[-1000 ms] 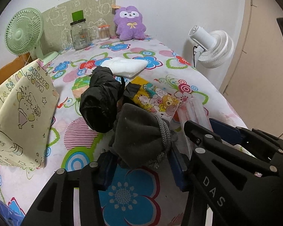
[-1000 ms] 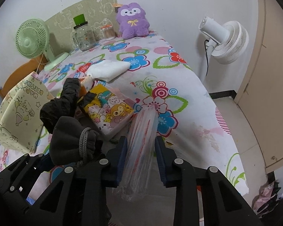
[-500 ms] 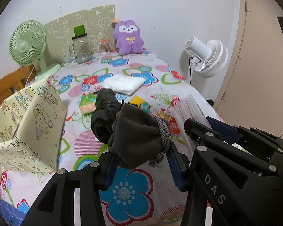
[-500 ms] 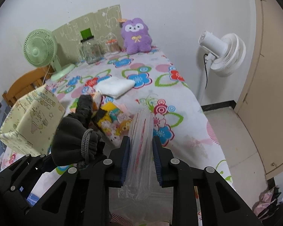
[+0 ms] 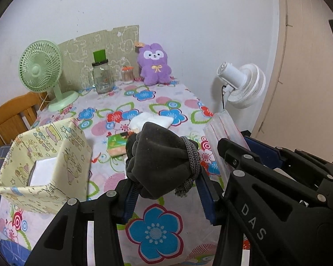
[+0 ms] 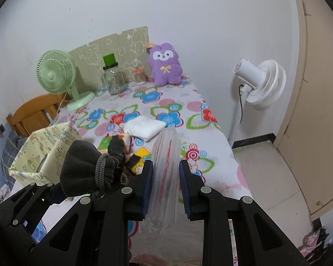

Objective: Organize soft objects
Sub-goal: 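Carry the grey beanie with the left tool over the fabric box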

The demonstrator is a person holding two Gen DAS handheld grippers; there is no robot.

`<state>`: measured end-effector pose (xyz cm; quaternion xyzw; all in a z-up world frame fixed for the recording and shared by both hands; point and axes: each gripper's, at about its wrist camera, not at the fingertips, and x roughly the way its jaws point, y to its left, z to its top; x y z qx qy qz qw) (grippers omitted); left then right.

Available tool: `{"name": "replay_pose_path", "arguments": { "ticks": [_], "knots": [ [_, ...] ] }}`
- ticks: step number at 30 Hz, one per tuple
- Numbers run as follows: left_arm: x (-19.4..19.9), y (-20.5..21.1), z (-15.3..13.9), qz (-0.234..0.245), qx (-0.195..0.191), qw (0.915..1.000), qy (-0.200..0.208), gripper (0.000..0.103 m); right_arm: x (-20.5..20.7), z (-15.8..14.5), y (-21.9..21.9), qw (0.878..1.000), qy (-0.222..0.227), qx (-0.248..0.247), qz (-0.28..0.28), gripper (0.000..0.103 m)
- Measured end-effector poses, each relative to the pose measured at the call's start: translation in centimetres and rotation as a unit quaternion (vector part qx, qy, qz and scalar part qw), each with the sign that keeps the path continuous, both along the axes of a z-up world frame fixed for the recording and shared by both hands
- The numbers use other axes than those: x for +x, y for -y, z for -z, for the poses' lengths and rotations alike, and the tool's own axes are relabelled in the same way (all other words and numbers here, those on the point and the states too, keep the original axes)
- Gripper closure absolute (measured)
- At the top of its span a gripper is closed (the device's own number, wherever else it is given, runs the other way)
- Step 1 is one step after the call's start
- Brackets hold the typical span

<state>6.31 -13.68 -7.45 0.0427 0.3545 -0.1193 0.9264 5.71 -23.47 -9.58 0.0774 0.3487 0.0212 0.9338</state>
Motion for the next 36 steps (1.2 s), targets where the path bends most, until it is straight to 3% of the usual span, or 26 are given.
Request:
{"name": "replay_pose_path", "arguments": {
  "ticks": [17,36],
  "knots": [
    [0.1,-2.7,-4.1,-0.006,-0.003,0.9994,0.033,0.053,-0.1,-4.4,-2.7,0.999,0.046,-0.015,-0.008,0.076],
    [0.9,-7.5,-5.9,-0.031,-0.005,0.9985,0.045,0.053,1.2,-6.8,-7.7,0.996,0.068,-0.039,-0.032,0.076]
  ]
}}
